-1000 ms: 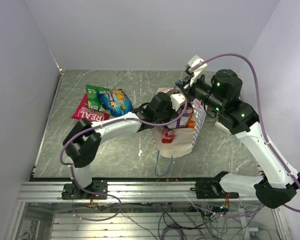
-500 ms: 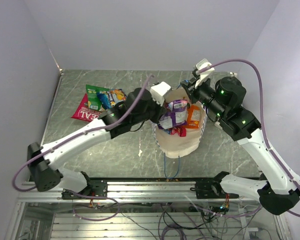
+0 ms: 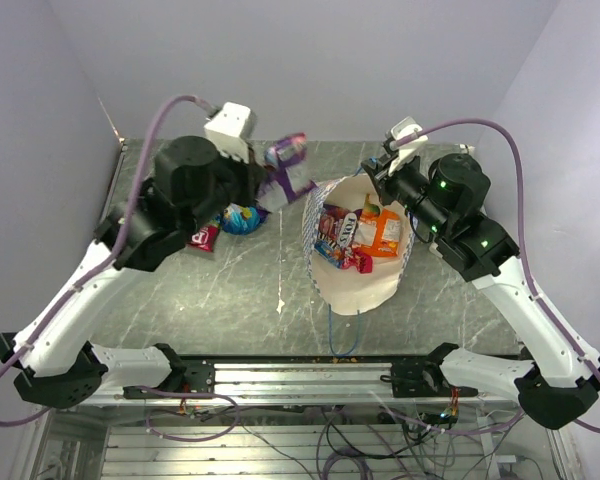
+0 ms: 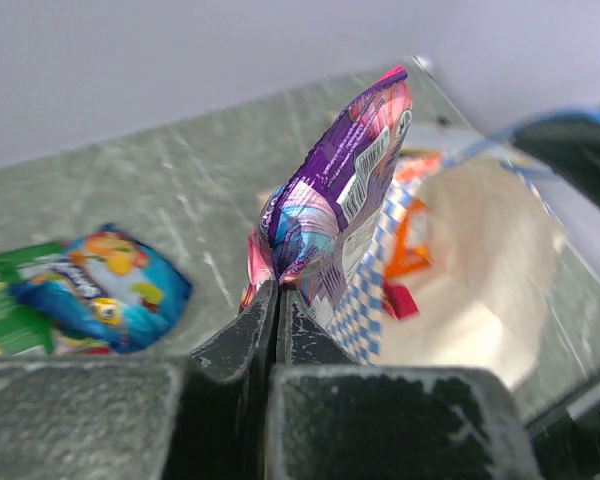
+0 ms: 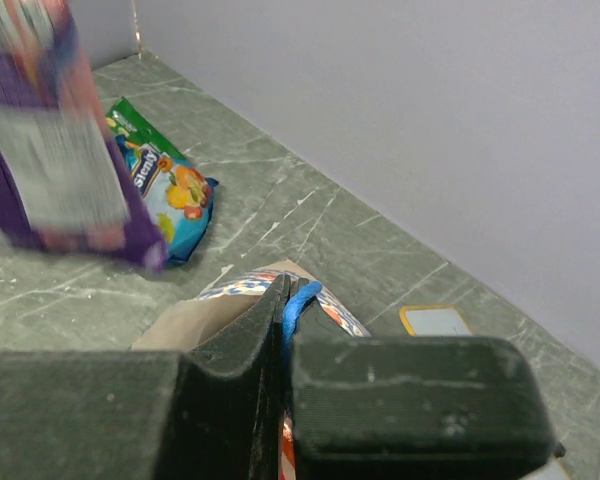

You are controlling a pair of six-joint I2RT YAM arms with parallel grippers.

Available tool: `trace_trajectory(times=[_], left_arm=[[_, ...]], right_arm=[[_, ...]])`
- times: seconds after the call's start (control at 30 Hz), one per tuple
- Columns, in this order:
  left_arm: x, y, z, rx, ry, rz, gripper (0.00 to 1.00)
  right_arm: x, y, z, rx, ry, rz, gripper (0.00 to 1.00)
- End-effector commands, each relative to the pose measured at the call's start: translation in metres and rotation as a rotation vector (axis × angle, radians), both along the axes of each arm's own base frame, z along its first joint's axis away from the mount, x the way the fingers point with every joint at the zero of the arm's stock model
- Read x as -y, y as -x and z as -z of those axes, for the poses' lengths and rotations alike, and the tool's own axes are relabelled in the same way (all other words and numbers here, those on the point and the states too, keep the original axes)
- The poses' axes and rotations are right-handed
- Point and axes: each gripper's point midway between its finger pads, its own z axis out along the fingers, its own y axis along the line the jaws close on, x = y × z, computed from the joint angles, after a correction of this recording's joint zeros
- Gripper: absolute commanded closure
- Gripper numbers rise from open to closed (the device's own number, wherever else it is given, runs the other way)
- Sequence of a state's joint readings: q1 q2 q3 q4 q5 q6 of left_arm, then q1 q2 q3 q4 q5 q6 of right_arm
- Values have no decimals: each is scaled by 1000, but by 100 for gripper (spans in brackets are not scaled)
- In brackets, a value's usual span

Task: Take the snacks out of the paper bag
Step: Place the snack at the center of the board.

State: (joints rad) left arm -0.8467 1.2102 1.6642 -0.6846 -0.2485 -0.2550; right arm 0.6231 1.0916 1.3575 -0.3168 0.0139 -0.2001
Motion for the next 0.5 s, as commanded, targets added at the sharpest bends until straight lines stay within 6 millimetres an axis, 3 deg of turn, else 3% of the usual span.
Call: trace_trajectory(times=[0.0,0.13,0.27,0.47], left_arm=[[-71,-16,-44,82,-6,-331,93],[-116,-46,-32,55,-51,-587,93],[-140,-87,0,-63,9,-711,93],[-156,-149,83,-328,178,-752,93]], right_arm=[[4,-2,-11,50,-3,19,100],[2,-4,-12,54,7,11,100],[-1,-8,-9,49,35,6,100],[-1,-9,-7,47,70,1,100]])
